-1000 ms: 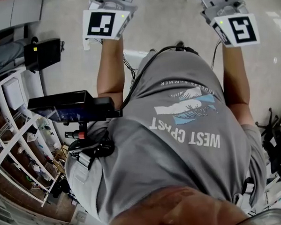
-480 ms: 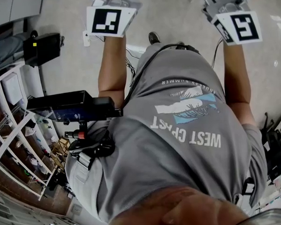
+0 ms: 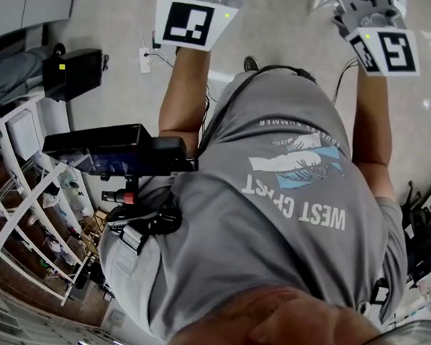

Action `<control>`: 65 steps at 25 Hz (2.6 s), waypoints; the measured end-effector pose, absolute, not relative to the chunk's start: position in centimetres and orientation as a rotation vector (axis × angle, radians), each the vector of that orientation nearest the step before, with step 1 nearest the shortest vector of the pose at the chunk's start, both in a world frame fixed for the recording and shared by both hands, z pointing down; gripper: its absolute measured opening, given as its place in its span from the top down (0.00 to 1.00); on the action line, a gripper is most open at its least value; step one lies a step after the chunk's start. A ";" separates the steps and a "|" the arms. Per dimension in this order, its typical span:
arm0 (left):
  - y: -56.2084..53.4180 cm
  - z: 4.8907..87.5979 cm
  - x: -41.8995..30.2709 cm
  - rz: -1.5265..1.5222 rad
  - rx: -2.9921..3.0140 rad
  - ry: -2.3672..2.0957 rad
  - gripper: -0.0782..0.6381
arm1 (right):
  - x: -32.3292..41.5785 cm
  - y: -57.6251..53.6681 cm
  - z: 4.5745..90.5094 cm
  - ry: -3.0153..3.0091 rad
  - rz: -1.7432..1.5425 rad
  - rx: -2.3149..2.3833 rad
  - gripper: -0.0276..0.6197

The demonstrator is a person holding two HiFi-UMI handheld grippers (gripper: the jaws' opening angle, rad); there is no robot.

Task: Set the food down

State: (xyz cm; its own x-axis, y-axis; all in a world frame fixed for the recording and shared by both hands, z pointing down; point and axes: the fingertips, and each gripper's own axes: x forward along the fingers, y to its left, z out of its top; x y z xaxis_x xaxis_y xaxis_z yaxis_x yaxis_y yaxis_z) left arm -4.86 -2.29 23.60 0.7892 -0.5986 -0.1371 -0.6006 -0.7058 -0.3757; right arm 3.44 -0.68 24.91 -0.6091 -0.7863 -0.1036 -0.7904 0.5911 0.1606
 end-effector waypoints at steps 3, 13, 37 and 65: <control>-2.6 23.2 -4.8 0.027 -2.584 0.897 0.88 | 3.6 -0.9 24.3 2.771 0.295 -1.399 0.79; -5.8 21.3 -2.4 0.049 -2.598 0.946 0.88 | 6.0 -4.0 22.0 2.796 0.256 -1.363 0.79; -15.3 22.8 0.0 -0.037 -2.592 1.090 0.88 | 8.5 -14.5 23.3 2.855 0.146 -1.229 0.79; -24.5 27.1 -0.6 0.000 -2.685 0.889 0.88 | 7.0 -23.2 28.6 2.813 0.136 -1.427 0.79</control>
State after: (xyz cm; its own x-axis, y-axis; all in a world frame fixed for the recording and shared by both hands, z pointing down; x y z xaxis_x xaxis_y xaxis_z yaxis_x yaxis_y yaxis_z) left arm -0.63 -24.48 27.09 0.8070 -0.5825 -0.0967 -0.5824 -0.7583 -0.2929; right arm 6.96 -23.15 28.61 -0.5912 -0.8061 -0.0247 -0.8047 0.5877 0.0840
